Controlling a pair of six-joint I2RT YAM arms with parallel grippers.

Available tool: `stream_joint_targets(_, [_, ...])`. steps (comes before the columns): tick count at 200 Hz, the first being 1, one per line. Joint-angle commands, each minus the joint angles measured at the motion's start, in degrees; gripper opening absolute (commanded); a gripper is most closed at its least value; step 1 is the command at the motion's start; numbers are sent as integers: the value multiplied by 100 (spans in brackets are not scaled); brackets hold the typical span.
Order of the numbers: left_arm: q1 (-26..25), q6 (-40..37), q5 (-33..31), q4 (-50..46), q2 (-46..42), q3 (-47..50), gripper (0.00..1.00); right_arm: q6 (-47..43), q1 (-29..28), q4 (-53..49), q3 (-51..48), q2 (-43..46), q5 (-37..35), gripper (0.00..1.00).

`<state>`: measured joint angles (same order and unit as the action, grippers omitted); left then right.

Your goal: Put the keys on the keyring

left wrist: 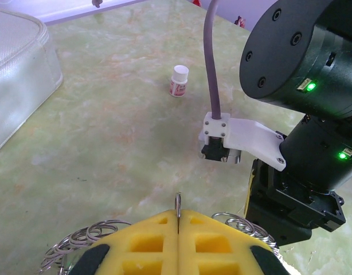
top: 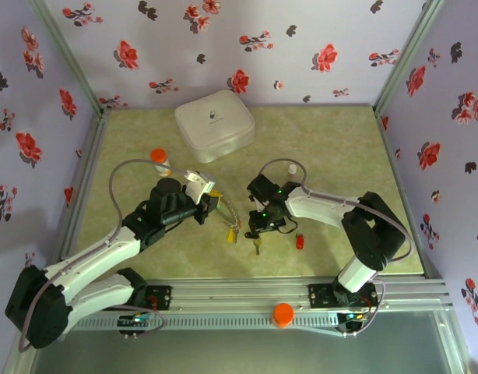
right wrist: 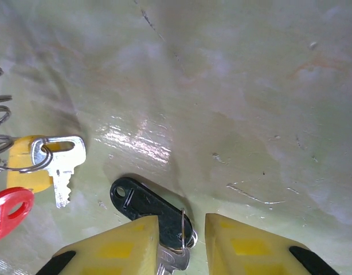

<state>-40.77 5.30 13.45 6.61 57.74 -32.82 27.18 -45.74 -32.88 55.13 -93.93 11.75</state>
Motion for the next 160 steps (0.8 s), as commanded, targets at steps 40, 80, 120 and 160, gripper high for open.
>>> stream_joint_targets(40, [-36, 5, -45, 218, -122, 22, 0, -152, 33, -333, 190, -164, -63, 21])
stream_joint_targets(80, [-36, 6, -36, 225, -113, 12, 0, -129, 34, -350, 152, -89, -7, 21])
stream_joint_targets(120, [-36, -2, -36, 244, -107, 14, 0, -150, 37, -333, 146, -112, 46, 19])
stream_joint_targets(160, [-36, -6, -36, 235, -121, 23, 0, -168, 36, -339, 167, -161, 95, 14])
